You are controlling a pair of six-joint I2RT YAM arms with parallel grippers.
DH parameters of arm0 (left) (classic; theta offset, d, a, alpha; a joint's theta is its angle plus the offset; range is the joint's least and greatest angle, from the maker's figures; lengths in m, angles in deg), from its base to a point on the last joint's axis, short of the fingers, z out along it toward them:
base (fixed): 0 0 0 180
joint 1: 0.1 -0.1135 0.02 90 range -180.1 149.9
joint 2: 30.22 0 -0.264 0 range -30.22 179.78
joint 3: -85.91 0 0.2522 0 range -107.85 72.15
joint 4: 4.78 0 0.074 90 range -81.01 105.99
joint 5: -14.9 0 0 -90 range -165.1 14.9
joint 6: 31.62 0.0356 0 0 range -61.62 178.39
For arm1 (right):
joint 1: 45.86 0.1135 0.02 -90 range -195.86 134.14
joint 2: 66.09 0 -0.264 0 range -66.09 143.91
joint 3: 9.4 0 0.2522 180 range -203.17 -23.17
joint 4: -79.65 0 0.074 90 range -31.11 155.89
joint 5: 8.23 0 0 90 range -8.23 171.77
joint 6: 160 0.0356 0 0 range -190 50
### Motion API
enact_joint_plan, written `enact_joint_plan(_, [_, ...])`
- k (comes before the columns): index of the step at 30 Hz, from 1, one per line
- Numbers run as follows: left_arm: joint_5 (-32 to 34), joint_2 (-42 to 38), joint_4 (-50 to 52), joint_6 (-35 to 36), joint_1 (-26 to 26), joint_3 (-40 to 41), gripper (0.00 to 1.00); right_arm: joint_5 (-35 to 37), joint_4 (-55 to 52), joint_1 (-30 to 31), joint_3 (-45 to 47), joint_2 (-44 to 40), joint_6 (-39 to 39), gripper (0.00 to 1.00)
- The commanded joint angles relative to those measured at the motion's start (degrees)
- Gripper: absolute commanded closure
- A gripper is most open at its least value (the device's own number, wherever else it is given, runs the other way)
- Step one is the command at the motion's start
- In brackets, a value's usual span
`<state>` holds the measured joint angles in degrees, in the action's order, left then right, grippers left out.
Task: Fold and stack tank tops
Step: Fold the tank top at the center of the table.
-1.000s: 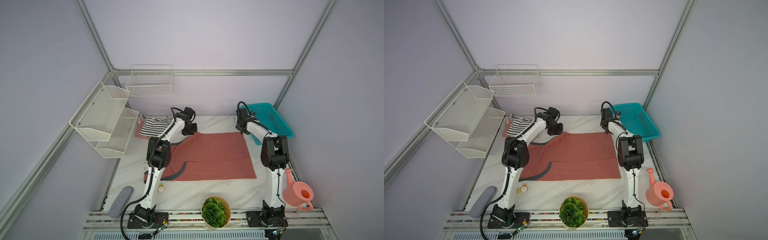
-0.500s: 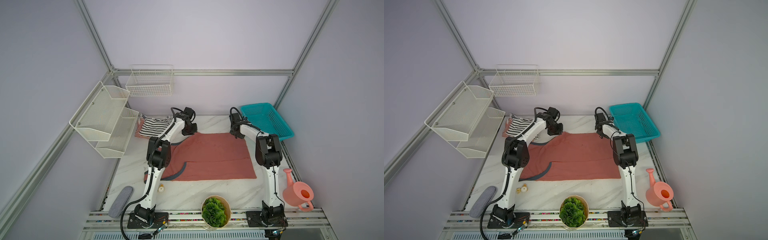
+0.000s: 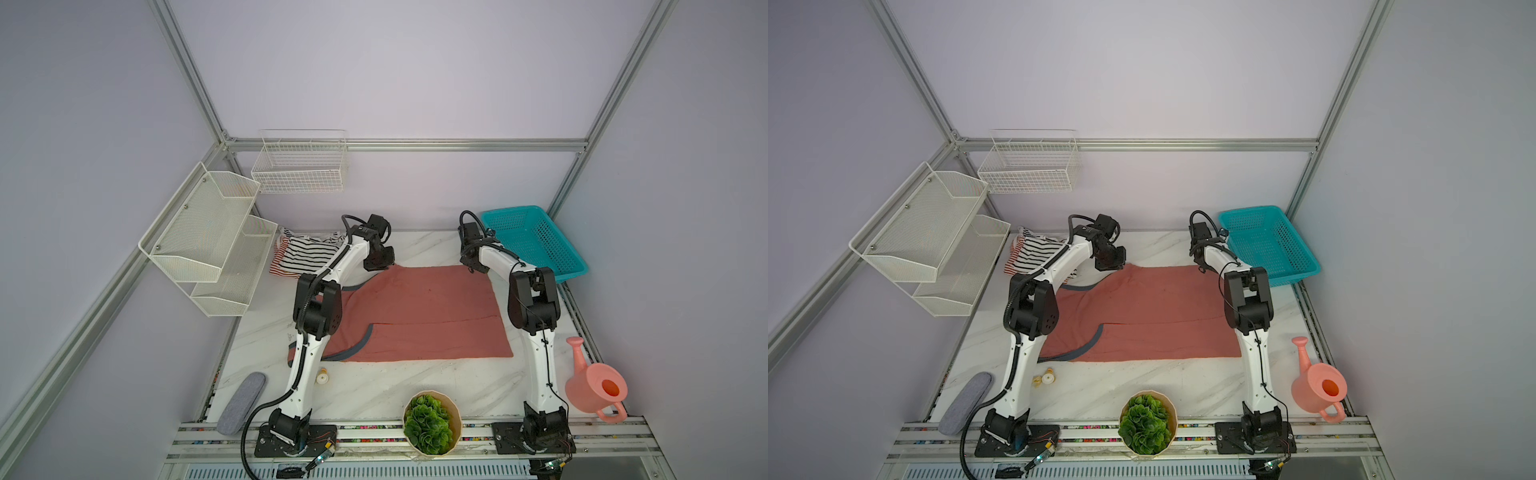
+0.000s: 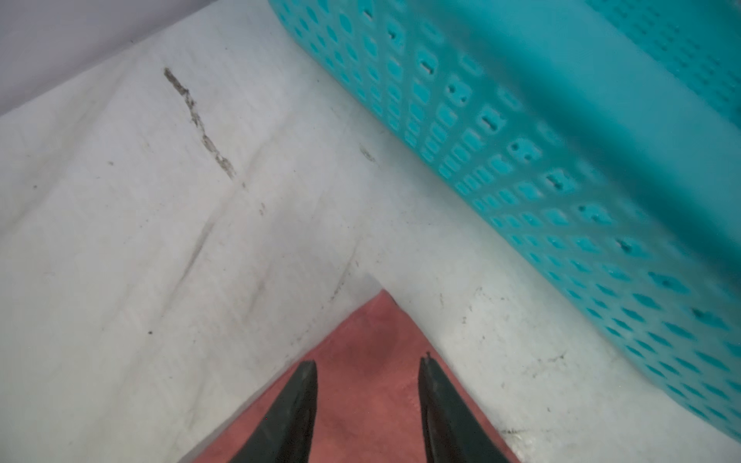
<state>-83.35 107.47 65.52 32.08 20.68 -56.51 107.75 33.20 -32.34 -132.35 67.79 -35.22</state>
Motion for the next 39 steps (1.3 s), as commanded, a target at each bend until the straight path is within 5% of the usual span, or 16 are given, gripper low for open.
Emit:
enact_joint_plan(1, [0.16,-2.2,0.16,1.21,0.4,1.79,1.0,1.71,-1.86,-0.23,-0.81,1.92,-0.51,0.54])
enact_joint_plan(12, [0.17,-2.08,0.16,1.25,0.49,2.27,1.0,1.8,-2.64,-1.04,-1.22,3.97,-0.58,0.59])
enact_joint_plan(24, [1.01,-2.94,0.42,2.09,0.5,2.35,1.0,3.2,-2.99,-1.04,-0.61,0.86,-1.12,1.0])
enact_joint_plan(39, [3.31,-5.49,0.67,4.44,1.06,3.04,1.0,4.66,2.14,-0.83,9.8,-11.02,-2.33,1.0])
